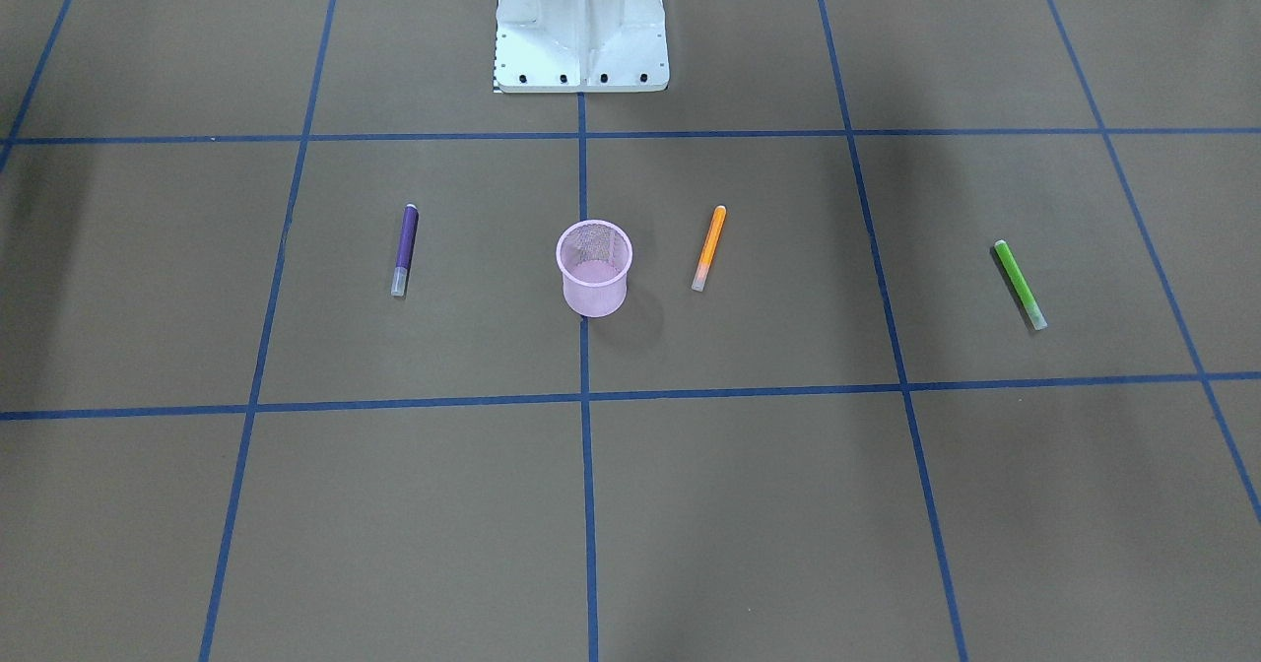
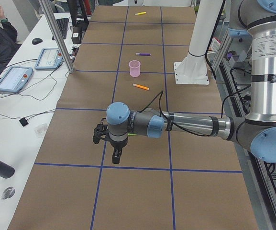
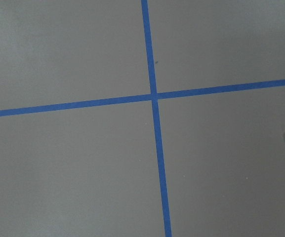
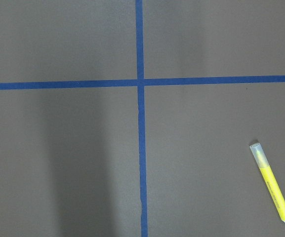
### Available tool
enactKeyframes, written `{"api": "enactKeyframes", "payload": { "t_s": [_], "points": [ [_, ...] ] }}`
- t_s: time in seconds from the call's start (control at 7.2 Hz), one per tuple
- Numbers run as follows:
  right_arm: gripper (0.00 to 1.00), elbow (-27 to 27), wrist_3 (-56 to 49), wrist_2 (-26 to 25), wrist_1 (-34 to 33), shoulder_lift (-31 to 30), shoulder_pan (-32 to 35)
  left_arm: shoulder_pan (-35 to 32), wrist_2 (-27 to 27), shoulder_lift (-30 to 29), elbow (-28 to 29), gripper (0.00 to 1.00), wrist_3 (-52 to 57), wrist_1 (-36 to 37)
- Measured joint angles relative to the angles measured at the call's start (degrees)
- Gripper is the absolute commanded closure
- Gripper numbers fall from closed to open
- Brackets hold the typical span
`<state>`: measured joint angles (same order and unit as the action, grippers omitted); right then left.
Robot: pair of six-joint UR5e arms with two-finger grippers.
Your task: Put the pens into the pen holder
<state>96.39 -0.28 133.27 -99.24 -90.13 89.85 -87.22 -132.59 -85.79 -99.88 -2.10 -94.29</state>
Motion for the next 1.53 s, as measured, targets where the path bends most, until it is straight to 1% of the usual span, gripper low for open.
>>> {"api": "enactKeyframes", "payload": {
  "t_s": [0.14,0.28,0.56,0.69,0.83,0.97,1.11,1.39,1.53],
  "points": [
    [0.00,0.3,0.0,0.0,0.1,0.4,0.0,0.4,-0.4,-0.9,-0.5,0.00,-0.7,-0.6],
    [0.00,1.0,0.0,0.1,0.1,0.7,0.0,1.0,-1.7,-2.4,-1.5,0.00,-4.3,-1.0],
    [0.00,2.9,0.1,0.3,0.1,0.3,0.0,4.3,-4.8,-6.6,-2.3,0.00,-15.5,-1.3],
    [0.00,3.0,0.1,0.3,0.4,0.2,0.0,7.4,-5.5,-8.3,-2.0,0.00,-20.9,-1.7],
    [0.00,2.9,0.1,0.2,1.3,0.0,0.0,11.2,-3.7,-10.3,-1.4,0.00,-28.7,-3.1],
    [0.00,2.8,0.1,0.3,2.1,-0.2,0.0,15.1,0.7,-11.1,-0.6,0.00,-35.6,-6.2],
    [0.00,2.7,0.1,0.3,2.4,-0.3,0.0,18.3,4.3,-10.3,1.3,0.00,-40.5,-11.8],
    [0.00,2.6,0.2,0.3,2.5,-0.3,0.0,24.4,9.5,-8.6,8.1,0.00,-49.8,-27.1],
    [0.00,2.6,0.2,0.4,2.6,-0.3,0.0,28.2,13.2,-8.2,10.1,0.00,-53.1,-31.0]
  ]
}}
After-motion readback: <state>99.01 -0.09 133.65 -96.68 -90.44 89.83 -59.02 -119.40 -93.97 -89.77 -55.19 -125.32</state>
